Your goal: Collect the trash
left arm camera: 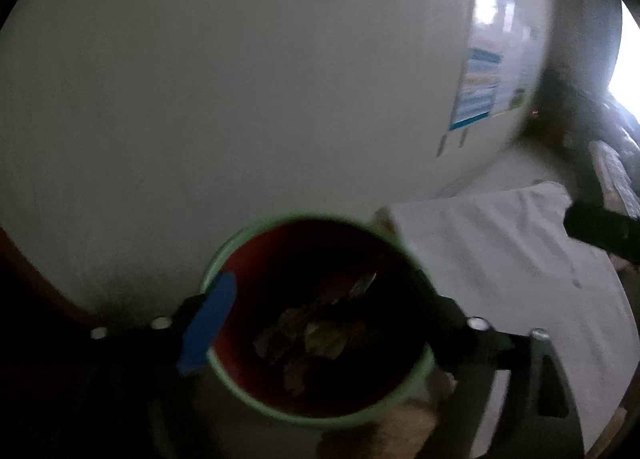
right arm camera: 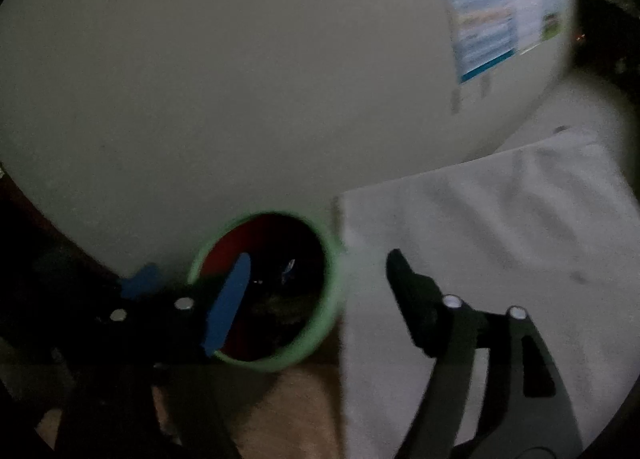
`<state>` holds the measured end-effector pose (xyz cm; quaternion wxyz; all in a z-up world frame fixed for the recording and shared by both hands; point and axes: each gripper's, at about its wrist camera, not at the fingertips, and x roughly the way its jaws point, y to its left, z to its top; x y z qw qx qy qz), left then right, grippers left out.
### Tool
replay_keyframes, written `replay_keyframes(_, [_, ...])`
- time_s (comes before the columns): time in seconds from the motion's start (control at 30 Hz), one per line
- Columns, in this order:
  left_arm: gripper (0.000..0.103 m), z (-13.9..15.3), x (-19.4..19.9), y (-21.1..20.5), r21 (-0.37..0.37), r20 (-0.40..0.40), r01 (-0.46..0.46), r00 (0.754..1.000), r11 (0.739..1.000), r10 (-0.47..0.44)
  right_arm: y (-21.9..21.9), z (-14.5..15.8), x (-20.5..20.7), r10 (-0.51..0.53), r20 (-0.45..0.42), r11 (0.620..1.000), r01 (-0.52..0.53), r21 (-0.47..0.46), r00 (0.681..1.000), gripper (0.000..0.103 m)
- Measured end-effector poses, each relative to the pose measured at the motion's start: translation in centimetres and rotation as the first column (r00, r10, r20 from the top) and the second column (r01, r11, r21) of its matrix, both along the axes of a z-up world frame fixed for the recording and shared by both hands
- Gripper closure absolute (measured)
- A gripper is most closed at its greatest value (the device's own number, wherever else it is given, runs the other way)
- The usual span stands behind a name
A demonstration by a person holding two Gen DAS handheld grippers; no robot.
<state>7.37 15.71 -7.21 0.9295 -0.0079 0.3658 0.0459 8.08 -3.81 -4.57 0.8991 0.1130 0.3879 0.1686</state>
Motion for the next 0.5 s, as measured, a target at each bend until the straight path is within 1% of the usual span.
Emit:
replay_keyframes(0.1, [0.008,2.7,-0.8,-3.8,0.060,0.100,0.063,0.993,0.996,-0.068,-3.0,1.3,-3.0,-0.063,0.068,0.996,0.067,-0.059,0.996,0.018])
replay_keyframes(0.13, [0.008,3.5,-1.0,-4.9,0.069,0.124,0.079,0.988,0.994,-0.087,-4.3,1.6,-4.2,-0.081,0.089,0.994,0.088,-0.069,0.993,0.016])
replay_keyframes(0.2, [0.008,4.8,-1.2,-6.7,0.066,0.157,0.107,0.981,0.992,-0.116,-6.4,2.1,-6.1,-0.126,0.121,0.987,0.137,-0.081,0.985,0.007])
replay_keyframes(0.3, [0.008,7.1,-1.4,-9.8,0.023,0.216,0.152,0.964,0.988,-0.154,-9.8,2.9,-8.6,-0.212,0.180,0.970,0.229,-0.077,0.961,0.005])
replay_keyframes(0.37, [0.008,8.1,-1.6,-11.4,0.006,0.237,0.177,0.956,0.984,-0.174,-11.3,3.2,-10.0,-0.258,0.222,0.954,0.283,-0.093,0.940,0.005])
replay_keyframes(0.5, [0.008,9.9,-2.4,-13.8,0.012,0.306,0.171,0.937,0.985,-0.167,-13.3,4.2,-12.1,-0.308,0.304,0.925,0.358,-0.126,0.902,0.005])
